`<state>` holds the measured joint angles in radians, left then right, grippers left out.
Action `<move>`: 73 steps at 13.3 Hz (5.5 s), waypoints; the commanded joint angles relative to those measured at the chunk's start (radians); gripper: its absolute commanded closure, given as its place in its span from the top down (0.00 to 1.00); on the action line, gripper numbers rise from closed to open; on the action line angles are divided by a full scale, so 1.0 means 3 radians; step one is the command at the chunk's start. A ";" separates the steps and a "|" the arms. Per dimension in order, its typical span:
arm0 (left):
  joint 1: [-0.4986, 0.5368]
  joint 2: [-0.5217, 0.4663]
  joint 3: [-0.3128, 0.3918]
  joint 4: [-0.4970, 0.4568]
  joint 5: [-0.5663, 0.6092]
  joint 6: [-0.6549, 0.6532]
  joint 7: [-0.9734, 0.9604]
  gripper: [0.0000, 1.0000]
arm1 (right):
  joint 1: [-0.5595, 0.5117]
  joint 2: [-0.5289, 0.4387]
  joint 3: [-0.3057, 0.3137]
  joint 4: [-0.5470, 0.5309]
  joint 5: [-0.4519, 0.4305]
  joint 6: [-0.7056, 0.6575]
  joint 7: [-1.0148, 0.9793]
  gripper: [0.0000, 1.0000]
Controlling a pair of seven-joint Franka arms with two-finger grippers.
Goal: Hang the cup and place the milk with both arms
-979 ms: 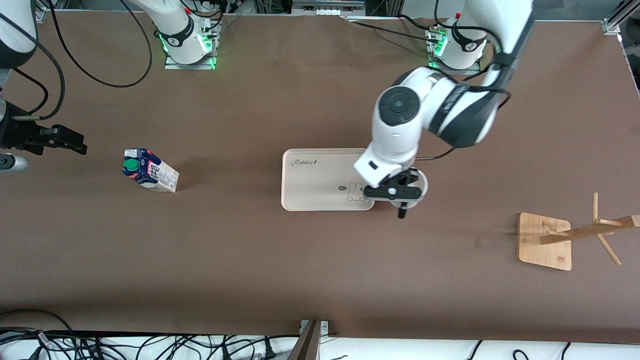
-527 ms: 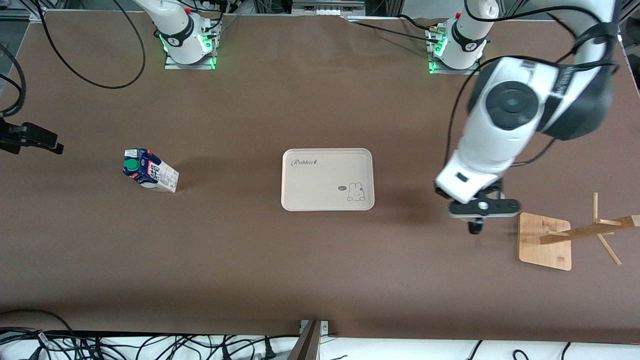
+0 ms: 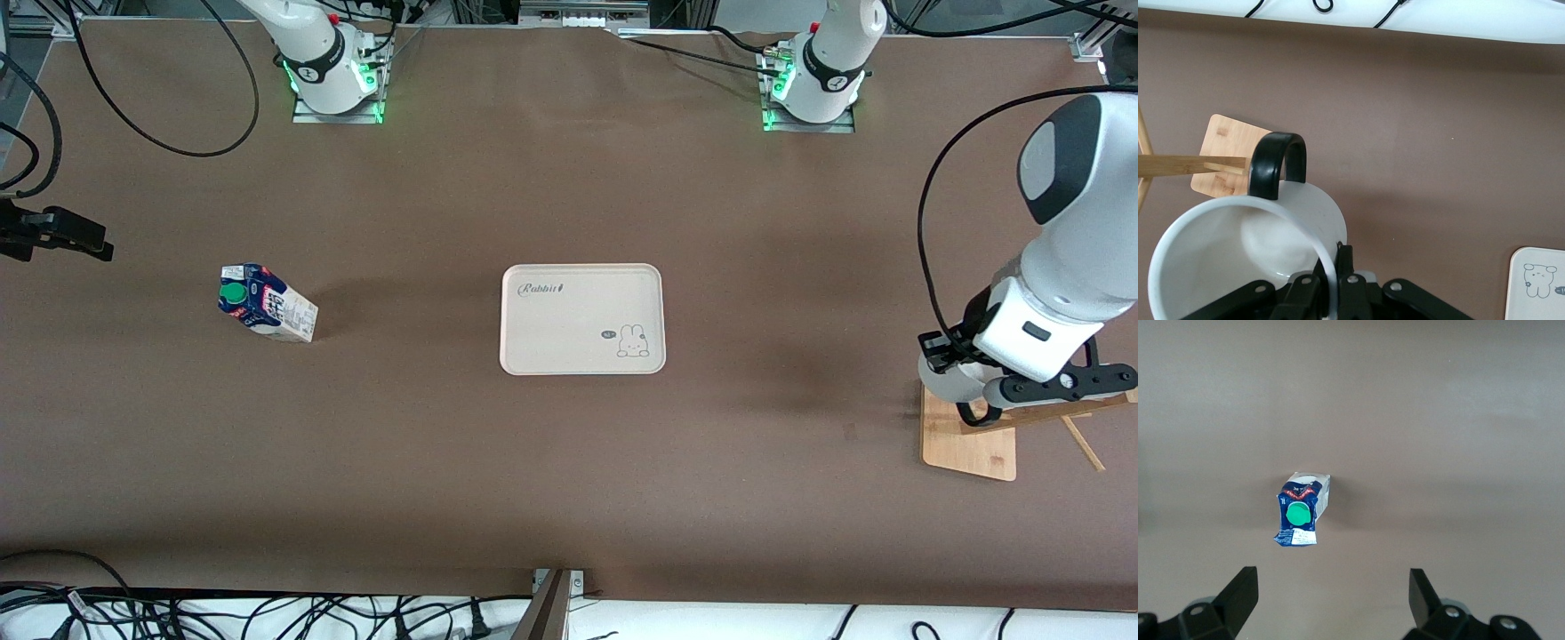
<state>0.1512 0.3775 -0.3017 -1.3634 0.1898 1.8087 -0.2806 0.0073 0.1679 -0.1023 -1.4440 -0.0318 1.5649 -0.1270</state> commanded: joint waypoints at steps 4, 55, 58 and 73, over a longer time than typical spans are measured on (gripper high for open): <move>0.0380 -0.0072 -0.0037 -0.0032 -0.0320 -0.0047 0.0714 0.00 | 0.0027 0.0054 0.0024 0.0165 -0.0053 -0.0098 -0.0226 1.00; -0.0708 -0.1417 0.1026 -0.1254 -0.0571 -0.0072 0.0966 1.00 | 0.0047 -0.0059 0.0029 0.0165 -0.0037 -0.0480 0.0050 1.00; -0.0708 -0.1397 0.0996 -0.1198 -0.0571 -0.0158 0.0951 1.00 | 0.0144 -0.0059 0.0034 0.0170 -0.0052 -0.0619 0.0065 1.00; -0.0703 -0.1325 0.0995 -0.1090 -0.0571 -0.0312 0.0987 1.00 | -0.0479 -0.0365 0.0300 -0.0110 0.0121 -0.0461 0.0168 1.00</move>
<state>-0.0528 -0.0326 -0.0103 -1.7213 0.0144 1.7381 0.0192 -0.1179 0.1004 -0.0477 -1.4145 -0.0018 1.4164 -0.0777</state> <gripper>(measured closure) 0.000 0.000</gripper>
